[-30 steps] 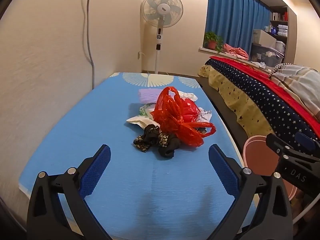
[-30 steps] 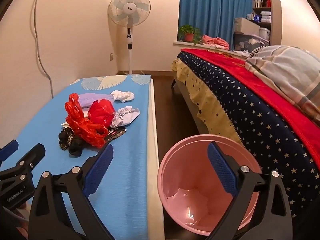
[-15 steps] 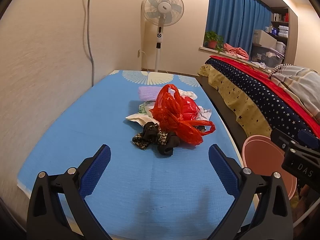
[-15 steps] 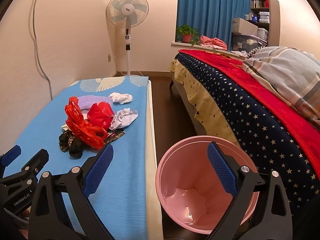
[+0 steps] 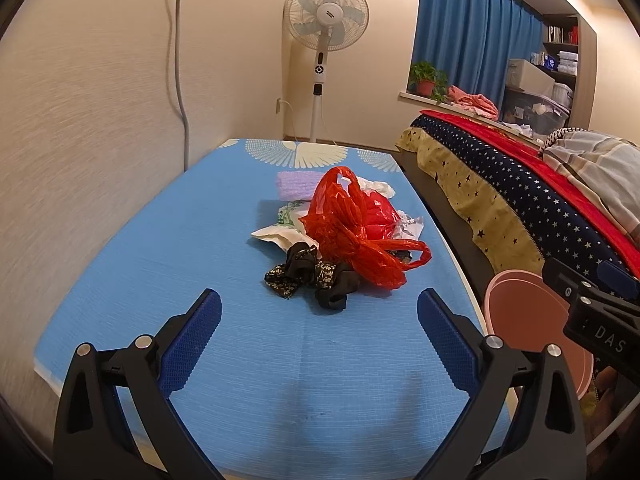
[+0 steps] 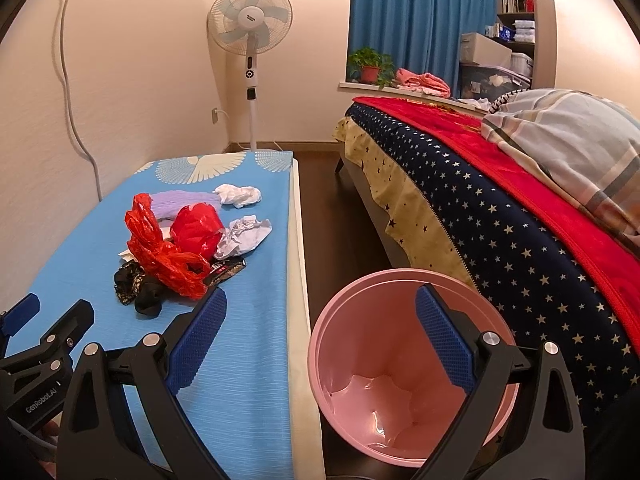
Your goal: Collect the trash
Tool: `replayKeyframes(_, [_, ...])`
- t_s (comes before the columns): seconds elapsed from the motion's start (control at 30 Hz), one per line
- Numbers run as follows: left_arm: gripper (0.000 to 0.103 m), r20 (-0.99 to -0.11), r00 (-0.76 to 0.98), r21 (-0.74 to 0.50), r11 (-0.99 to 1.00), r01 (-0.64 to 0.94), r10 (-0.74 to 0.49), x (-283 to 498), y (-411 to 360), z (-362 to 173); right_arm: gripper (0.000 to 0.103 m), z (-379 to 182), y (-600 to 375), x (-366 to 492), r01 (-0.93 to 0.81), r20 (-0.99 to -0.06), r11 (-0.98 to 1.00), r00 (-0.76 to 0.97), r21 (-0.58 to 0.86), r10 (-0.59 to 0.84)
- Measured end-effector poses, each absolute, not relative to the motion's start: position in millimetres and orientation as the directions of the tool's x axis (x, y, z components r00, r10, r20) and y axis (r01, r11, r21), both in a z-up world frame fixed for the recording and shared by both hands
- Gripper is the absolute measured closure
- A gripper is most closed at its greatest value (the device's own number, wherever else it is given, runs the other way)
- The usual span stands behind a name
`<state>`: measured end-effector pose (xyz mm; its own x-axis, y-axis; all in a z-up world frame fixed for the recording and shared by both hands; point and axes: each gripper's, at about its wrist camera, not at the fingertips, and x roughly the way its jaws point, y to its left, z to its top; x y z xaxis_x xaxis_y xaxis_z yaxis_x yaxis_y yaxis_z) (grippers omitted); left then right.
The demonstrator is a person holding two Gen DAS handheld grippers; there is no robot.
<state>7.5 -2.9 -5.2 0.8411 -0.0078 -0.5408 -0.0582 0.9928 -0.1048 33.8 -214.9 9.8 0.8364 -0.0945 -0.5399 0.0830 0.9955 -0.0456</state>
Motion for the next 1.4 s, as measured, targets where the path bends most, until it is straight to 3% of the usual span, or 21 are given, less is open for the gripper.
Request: replayKeyframes(1.4, [0.009, -0.540, 0.841, -0.113, 0.992, -0.059, -0.011, 7.9, -3.8, -3.9, 0.011, 10.8, -212.3, 35.7, 0.069, -0.541, 0.997, 0.837, -0.034, -0.077])
